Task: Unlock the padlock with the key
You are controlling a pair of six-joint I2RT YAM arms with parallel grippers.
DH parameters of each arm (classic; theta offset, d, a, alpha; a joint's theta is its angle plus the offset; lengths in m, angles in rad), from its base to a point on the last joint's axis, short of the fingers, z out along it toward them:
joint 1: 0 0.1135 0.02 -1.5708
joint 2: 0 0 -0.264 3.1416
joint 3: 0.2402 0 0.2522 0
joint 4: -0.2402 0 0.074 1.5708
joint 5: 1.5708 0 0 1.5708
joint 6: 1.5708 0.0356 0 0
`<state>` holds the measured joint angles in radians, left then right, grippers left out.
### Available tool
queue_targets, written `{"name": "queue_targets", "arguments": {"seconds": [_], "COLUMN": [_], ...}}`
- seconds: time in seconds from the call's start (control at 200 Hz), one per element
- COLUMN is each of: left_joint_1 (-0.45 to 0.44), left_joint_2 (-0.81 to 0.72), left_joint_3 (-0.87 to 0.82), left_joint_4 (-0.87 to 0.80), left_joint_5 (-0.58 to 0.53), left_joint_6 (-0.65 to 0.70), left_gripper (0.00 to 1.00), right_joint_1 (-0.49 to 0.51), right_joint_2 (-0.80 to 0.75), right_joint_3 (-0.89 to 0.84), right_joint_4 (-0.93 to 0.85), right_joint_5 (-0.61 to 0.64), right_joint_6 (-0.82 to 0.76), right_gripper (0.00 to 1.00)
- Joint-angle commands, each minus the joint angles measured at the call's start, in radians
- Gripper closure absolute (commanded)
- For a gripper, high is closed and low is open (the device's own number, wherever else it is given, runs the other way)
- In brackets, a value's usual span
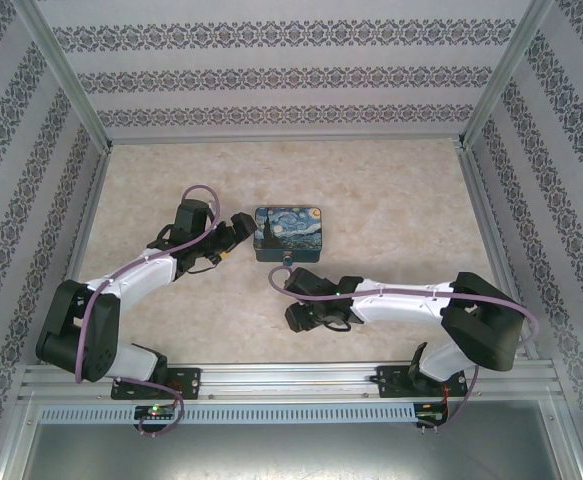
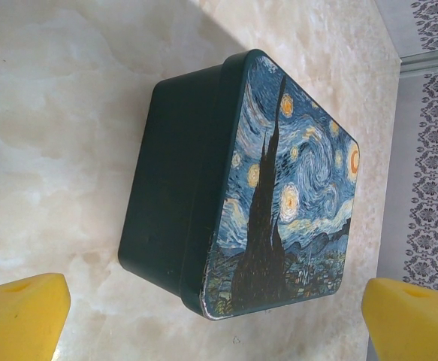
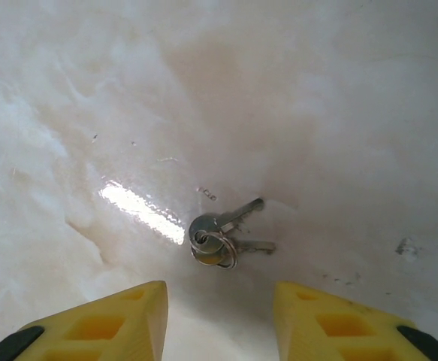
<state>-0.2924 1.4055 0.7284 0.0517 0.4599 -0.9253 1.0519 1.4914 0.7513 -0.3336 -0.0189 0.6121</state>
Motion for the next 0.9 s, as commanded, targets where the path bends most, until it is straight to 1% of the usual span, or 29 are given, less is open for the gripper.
{"name": "queue_targets", "arguments": {"seconds": [0.0,0.06,0.35,0.585,0.894], "left_joint_1": [0.001,0.002,0.001,0.003,0.002], "left_joint_2": [0.011,0.010,0.003,0.007,0.015], "left_joint_3": [-0.007,-0.009,-0.009,-0.010,-0.009], "left_joint_4": [0.030,0.031,0.027,0.028,0.034], "left_joint_5": [-0.009,-0.009,-0.009,-0.010,-0.009], "left_joint_6": [-0.004,-0.004,-0.003,-0.003,-0.004], "left_gripper": [0.00,0.00,0.00,0.00,0.00], "right_joint_1": [0.008,0.010,0.014,0.029,0.079], "right_joint_2": [0.016,0.039,0.140,0.195,0.282], "right_joint_3": [0.047,0.061,0.118,0.143,0.192], "right_joint_4": [-0.033,-0.033,-0.053,-0.080,-0.146], "right_joint_5": [0.042,0.048,0.064,0.086,0.173], "right_joint_6": [-0.029,-0.045,-0.108,-0.134,-0.150], "right_gripper": [0.54,0.51,0.50,0.52,0.57]}}
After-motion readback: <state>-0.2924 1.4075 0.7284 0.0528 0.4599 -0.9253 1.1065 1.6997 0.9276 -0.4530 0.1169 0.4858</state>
